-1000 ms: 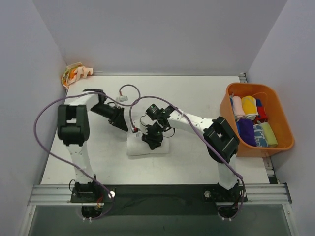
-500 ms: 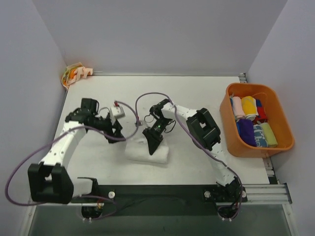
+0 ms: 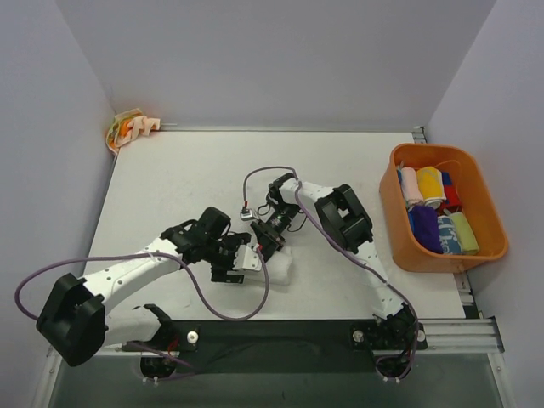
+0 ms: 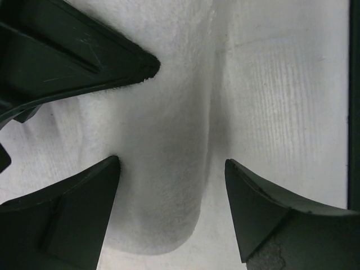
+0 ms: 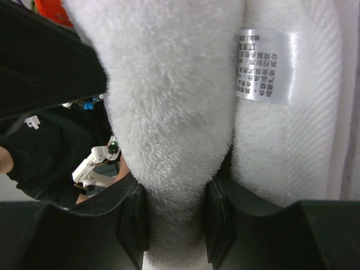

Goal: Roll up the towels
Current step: Roll the towel, then place the rolled towel into the container

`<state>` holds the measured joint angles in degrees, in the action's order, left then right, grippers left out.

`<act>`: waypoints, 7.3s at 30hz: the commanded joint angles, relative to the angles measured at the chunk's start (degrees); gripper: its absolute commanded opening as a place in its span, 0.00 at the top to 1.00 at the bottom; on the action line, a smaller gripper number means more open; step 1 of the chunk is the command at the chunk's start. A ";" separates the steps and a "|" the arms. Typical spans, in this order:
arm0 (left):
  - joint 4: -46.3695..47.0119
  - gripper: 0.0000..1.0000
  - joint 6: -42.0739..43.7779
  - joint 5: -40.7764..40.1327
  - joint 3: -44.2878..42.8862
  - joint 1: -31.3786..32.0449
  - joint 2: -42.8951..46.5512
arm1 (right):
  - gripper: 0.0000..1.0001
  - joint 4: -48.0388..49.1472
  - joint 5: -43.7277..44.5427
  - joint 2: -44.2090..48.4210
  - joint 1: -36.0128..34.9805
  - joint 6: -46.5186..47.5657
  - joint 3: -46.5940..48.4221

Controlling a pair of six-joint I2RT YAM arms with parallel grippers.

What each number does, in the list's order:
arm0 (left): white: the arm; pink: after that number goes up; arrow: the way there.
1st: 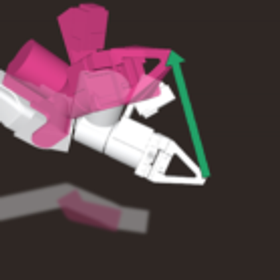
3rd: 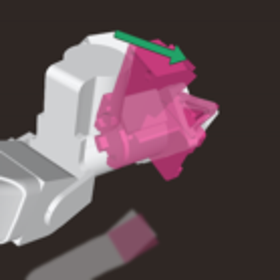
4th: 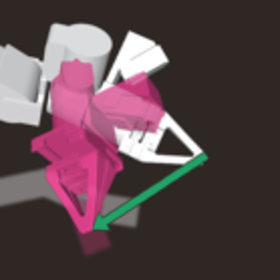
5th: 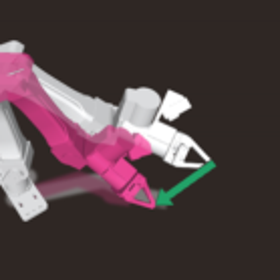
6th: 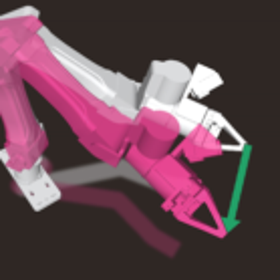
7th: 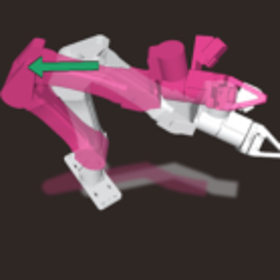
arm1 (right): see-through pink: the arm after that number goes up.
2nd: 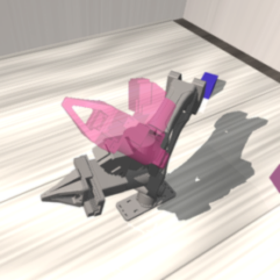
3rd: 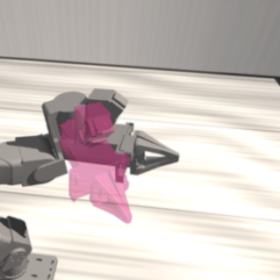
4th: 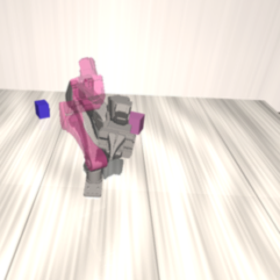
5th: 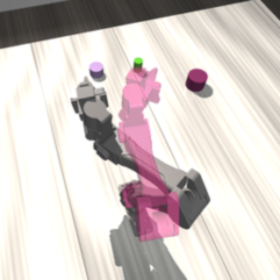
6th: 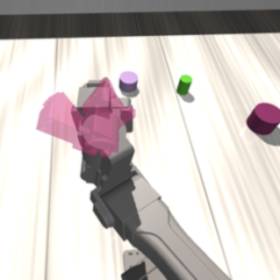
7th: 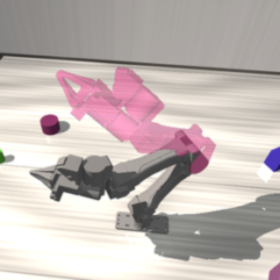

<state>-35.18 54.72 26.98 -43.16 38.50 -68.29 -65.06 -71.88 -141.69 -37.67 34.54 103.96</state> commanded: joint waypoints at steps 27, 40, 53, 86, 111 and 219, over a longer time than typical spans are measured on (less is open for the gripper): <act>-21.84 0.99 -3.39 7.02 -13.86 -3.94 -31.28 | 0.46 3.01 17.21 17.47 16.48 -9.84 11.09; -49.27 0.92 3.72 15.91 -50.33 -14.68 -64.41 | 0.49 12.65 31.75 47.98 19.31 -10.46 -13.42; -54.72 0.89 6.36 15.38 -57.30 -15.82 -75.40 | 0.25 40.08 71.24 51.88 -14.53 -1.69 -30.48; -45.69 0.03 -3.19 30.41 -43.43 -30.67 -61.71 | 0.52 44.41 51.66 37.63 -11.73 2.11 -34.71; -25.38 0.03 -21.58 35.85 -26.37 -49.75 -46.50 | 0.53 39.75 50.96 32.09 -10.06 -1.85 -29.96; 18.83 0.69 -79.16 31.38 -9.75 -36.13 -42.36 | 0.45 42.74 58.17 27.09 -11.29 1.76 -30.14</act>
<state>-16.23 -26.55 63.90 -53.15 3.84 -109.69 -18.55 -10.74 -110.85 -50.11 36.53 74.74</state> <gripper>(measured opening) 0.324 0.609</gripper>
